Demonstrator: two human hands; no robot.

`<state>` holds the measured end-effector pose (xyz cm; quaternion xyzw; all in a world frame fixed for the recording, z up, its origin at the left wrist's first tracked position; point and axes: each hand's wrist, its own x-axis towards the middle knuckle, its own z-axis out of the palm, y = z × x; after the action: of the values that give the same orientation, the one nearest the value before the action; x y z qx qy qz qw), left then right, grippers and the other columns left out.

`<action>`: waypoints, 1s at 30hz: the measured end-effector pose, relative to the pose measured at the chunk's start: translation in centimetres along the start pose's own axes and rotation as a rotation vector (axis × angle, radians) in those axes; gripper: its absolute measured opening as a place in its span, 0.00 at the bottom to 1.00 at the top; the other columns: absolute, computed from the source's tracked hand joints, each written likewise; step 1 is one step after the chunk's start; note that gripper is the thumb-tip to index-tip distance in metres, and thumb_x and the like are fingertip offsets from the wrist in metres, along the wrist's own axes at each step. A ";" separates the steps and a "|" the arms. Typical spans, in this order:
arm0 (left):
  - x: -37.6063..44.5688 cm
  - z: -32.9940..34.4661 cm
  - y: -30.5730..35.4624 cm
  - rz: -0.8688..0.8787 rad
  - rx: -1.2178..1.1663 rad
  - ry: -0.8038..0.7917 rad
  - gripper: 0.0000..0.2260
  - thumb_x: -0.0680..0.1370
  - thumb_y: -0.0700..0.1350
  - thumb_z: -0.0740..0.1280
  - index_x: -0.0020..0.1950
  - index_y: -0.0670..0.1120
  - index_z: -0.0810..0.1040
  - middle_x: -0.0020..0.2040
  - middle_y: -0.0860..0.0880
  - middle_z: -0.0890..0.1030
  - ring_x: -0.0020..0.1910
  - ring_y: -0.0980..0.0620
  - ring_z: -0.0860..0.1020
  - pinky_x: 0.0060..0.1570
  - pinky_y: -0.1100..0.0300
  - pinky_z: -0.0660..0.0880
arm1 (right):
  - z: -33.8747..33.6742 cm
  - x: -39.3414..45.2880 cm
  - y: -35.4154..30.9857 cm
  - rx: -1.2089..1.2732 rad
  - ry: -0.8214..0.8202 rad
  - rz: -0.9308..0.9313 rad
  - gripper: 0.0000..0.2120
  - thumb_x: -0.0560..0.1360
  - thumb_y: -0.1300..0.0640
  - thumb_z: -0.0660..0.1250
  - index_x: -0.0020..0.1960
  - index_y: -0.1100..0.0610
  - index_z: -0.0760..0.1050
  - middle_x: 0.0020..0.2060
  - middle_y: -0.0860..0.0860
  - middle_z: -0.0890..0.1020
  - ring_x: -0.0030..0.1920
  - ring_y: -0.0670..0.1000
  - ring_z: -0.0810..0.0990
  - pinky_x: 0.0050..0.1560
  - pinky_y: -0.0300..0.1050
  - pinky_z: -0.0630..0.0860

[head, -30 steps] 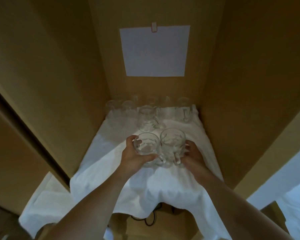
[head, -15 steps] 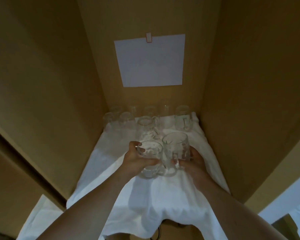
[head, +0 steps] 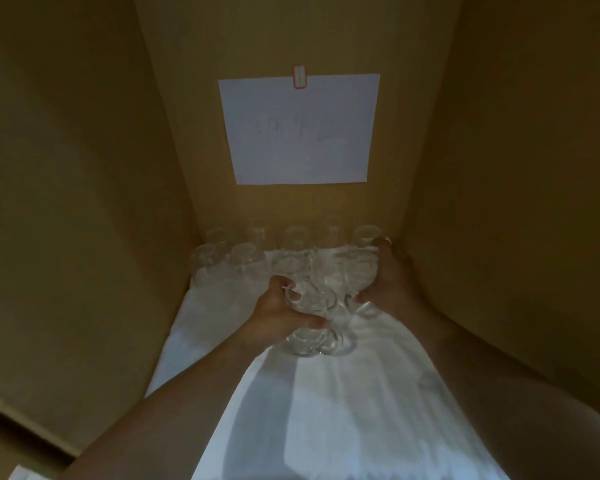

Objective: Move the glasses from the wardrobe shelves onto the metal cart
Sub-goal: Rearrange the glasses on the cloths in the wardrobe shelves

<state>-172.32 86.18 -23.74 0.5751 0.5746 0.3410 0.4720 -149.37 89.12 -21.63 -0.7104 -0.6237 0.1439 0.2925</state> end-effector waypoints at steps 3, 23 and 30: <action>1.1 -0.3 0.0 -0.005 -0.038 -0.048 0.46 0.52 0.49 0.88 0.63 0.50 0.68 0.60 0.46 0.79 0.60 0.49 0.78 0.56 0.59 0.77 | 0.0 1.2 -1.3 -0.209 -0.096 -0.080 0.49 0.58 0.61 0.83 0.75 0.50 0.66 0.71 0.54 0.67 0.71 0.58 0.67 0.70 0.50 0.68; 2.5 -1.1 -1.1 0.021 -0.098 -0.176 0.45 0.48 0.49 0.86 0.61 0.53 0.69 0.59 0.49 0.76 0.55 0.54 0.77 0.58 0.49 0.79 | 4.3 3.1 -2.9 -0.523 -0.210 -0.315 0.51 0.71 0.61 0.76 0.82 0.47 0.47 0.81 0.56 0.49 0.81 0.59 0.49 0.76 0.55 0.57; 1.7 -0.6 -1.2 0.014 -0.120 -0.137 0.46 0.47 0.50 0.86 0.61 0.52 0.69 0.58 0.49 0.77 0.56 0.54 0.79 0.58 0.51 0.80 | 5.1 -0.7 -0.1 -0.051 0.117 -0.067 0.43 0.67 0.59 0.78 0.78 0.55 0.64 0.75 0.63 0.64 0.75 0.63 0.62 0.73 0.53 0.62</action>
<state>-173.12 87.80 -24.96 0.5718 0.5156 0.3380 0.5413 -152.43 89.63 -25.68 -0.7036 -0.6324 0.0763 0.3149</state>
